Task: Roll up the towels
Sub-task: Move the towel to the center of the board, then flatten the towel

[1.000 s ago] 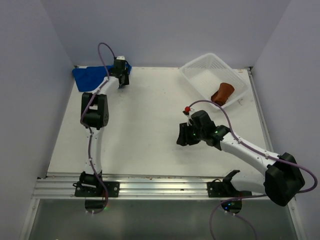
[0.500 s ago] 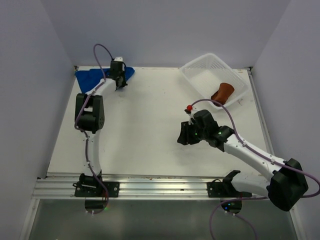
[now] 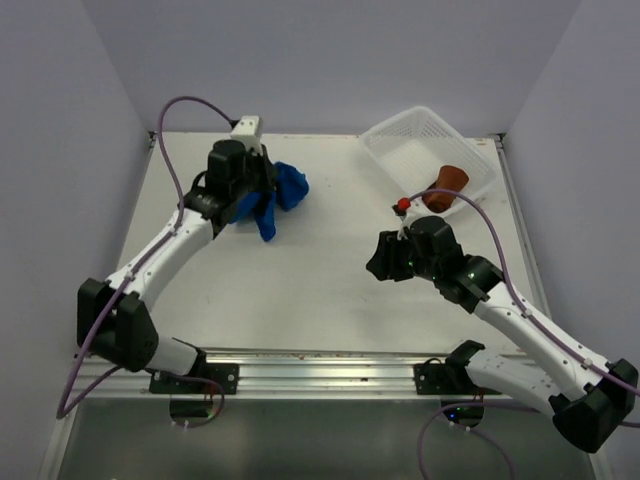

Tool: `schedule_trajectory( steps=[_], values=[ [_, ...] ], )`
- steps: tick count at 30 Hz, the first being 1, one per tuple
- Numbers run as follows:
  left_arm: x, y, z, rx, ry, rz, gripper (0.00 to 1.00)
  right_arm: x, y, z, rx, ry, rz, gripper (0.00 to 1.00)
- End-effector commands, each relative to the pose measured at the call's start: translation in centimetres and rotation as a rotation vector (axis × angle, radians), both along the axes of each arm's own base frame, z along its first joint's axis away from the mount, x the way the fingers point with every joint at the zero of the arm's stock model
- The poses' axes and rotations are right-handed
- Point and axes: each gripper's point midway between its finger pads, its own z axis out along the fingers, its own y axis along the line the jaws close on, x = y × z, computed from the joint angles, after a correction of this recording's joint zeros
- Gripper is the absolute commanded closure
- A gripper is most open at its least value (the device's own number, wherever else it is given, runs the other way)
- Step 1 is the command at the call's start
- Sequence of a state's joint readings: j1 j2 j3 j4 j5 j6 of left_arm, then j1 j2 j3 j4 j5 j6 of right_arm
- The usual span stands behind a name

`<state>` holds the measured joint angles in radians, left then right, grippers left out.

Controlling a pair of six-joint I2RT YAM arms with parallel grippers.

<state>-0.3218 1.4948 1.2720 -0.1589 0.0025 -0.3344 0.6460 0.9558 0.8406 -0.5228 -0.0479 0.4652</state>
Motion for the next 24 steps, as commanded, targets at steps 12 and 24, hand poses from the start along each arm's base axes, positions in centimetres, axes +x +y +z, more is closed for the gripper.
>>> schedule_trajectory(
  steps=[12,24],
  values=[
    [-22.0,-10.4,-11.6,-0.163,0.168,-0.408,0.24,0.1,-2.9,-1.0,-0.024,0.02,-0.197,0.43],
    [-18.6,-6.8,-11.8,-0.05,0.22,-0.123,0.14,7.1,-1.5,-5.0,-0.119,0.085,-0.356,0.6]
  ],
)
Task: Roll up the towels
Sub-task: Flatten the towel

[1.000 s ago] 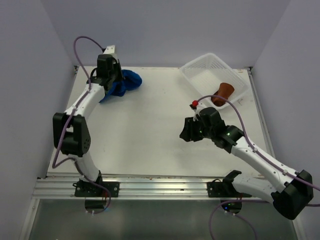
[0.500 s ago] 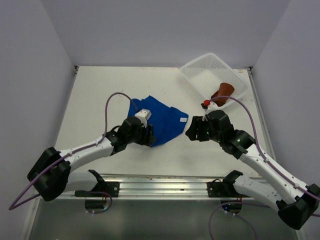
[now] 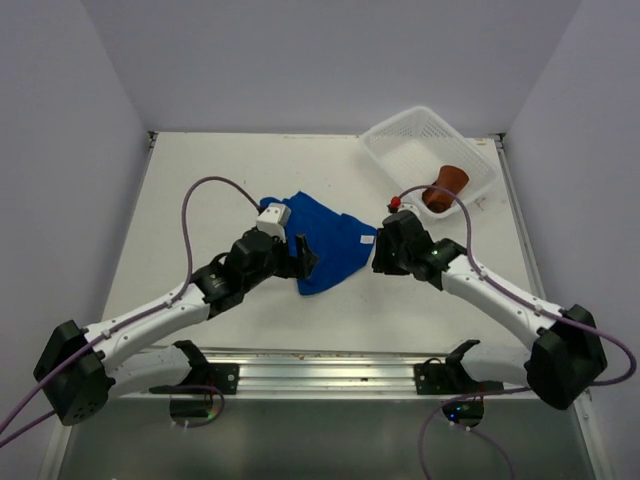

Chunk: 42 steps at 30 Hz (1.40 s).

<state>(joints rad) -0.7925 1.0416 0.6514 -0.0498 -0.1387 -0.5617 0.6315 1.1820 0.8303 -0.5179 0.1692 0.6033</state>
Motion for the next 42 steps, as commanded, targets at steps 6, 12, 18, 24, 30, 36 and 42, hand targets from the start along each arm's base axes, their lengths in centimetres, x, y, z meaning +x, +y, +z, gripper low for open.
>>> schedule_trajectory(
  steps=[6,12,18,24,30,36,42],
  values=[
    [0.7,2.5,-5.0,0.036,0.142,0.142,0.15,8.8,0.9,-3.1,0.009,0.018,-0.16,0.62],
    [0.4,3.4,-4.6,0.038,0.122,0.146,0.15,12.6,-0.1,-5.1,-0.021,0.005,-0.221,0.61],
    [-0.9,4.0,-6.0,0.036,0.156,0.144,0.16,14.9,-0.3,-7.3,-0.077,0.029,-0.251,0.59],
    [-2.0,5.2,-8.6,0.063,0.229,0.191,0.2,15.8,-0.3,-8.5,-0.108,0.04,-0.262,0.62],
    [-1.9,6.9,-10.5,0.12,0.247,0.268,0.21,15.6,-0.6,-8.8,-0.124,0.049,-0.26,0.94],
    [-0.1,8.1,-13.0,0.178,0.245,0.369,0.25,13.7,-2.1,-6.0,-0.12,0.006,-0.276,1.0],
    [2.2,8.8,-13.6,0.15,0.249,0.446,0.26,9.7,-4.5,-4.0,-0.113,-0.012,-0.331,1.0]
  ],
)
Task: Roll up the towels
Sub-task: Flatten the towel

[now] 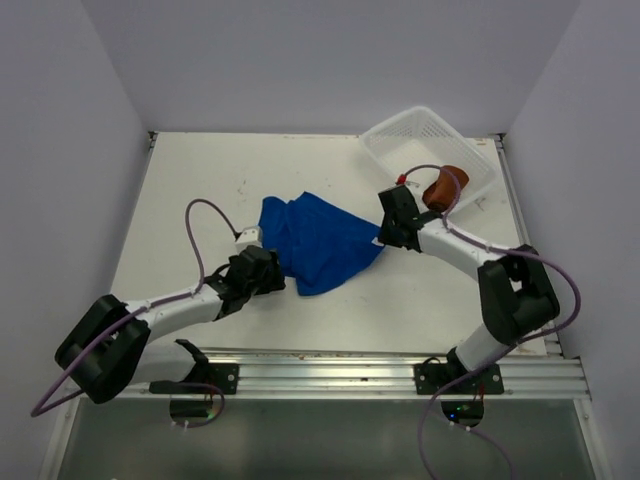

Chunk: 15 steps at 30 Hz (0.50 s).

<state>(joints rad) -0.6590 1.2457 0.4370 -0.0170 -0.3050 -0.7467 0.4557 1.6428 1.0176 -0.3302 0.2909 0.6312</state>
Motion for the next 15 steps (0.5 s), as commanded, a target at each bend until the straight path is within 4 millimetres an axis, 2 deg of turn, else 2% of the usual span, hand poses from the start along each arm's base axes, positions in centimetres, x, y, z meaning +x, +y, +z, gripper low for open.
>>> schedule_trajectory(
  steps=[1,3,8,10,14,15],
  values=[
    [2.2,0.4,0.4,-0.018,-0.052,0.092,0.26,-1.7,-1.9,1.6,-0.007,-0.041,-0.062,1.0],
    [2.9,0.1,0.7,-0.044,-0.075,0.095,0.27,-2.7,-2.6,1.7,-0.01,-0.046,-0.072,1.0],
    [3.6,-0.6,-0.2,-0.057,-0.043,0.103,0.33,-4.2,-3.2,0.9,-0.011,-0.023,-0.068,1.0],
    [3.7,-0.4,-0.9,-0.043,-0.021,0.114,0.4,-4.6,-3.3,0.9,-0.006,-0.023,-0.069,1.0],
    [4.2,-0.6,-1.3,-0.021,-0.005,0.117,0.47,-5.3,-3.5,0.6,0.002,-0.025,-0.072,1.0],
    [4.1,-0.3,-1.7,-0.004,0.013,0.12,0.53,-5.4,-3.5,0.6,0.004,-0.024,-0.07,1.0]
  ],
)
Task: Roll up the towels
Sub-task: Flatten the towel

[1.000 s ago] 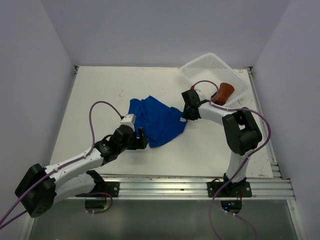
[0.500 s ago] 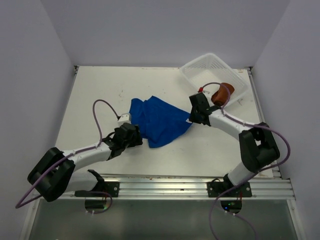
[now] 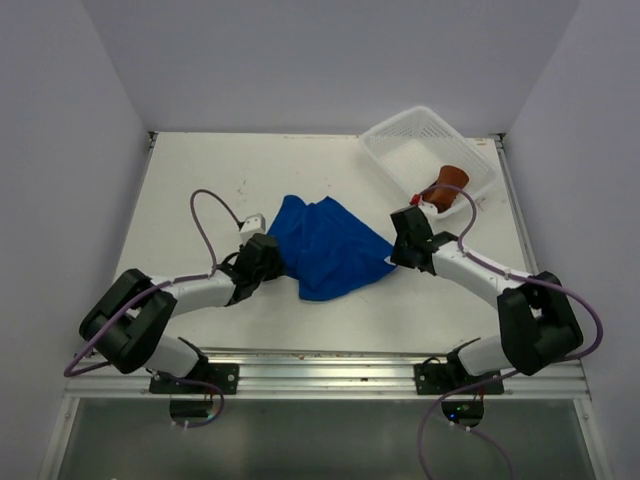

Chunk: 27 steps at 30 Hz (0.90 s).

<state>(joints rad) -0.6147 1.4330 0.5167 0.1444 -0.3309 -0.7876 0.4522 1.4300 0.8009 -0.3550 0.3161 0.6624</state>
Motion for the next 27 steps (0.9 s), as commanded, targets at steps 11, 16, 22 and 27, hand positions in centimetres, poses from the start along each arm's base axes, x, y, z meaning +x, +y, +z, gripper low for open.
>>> schedule_trajectory(
  steps=[11,16,22,27],
  values=[
    [-1.5,1.5,-3.2,0.095,0.154,0.031,0.86,-0.5,-0.9,1.8,0.028,-0.067,-0.035,1.0],
    [-3.0,2.0,-3.1,0.087,0.178,0.026,0.89,-0.5,-0.9,1.7,0.037,-0.061,-0.034,1.0],
    [-3.3,2.6,-0.5,0.064,0.116,0.029,0.87,-0.4,-0.7,1.5,0.059,-0.047,-0.034,1.0],
    [-3.4,2.8,1.1,0.045,0.085,0.039,1.0,-0.3,-0.5,1.9,0.072,-0.051,-0.036,1.0]
  ],
)
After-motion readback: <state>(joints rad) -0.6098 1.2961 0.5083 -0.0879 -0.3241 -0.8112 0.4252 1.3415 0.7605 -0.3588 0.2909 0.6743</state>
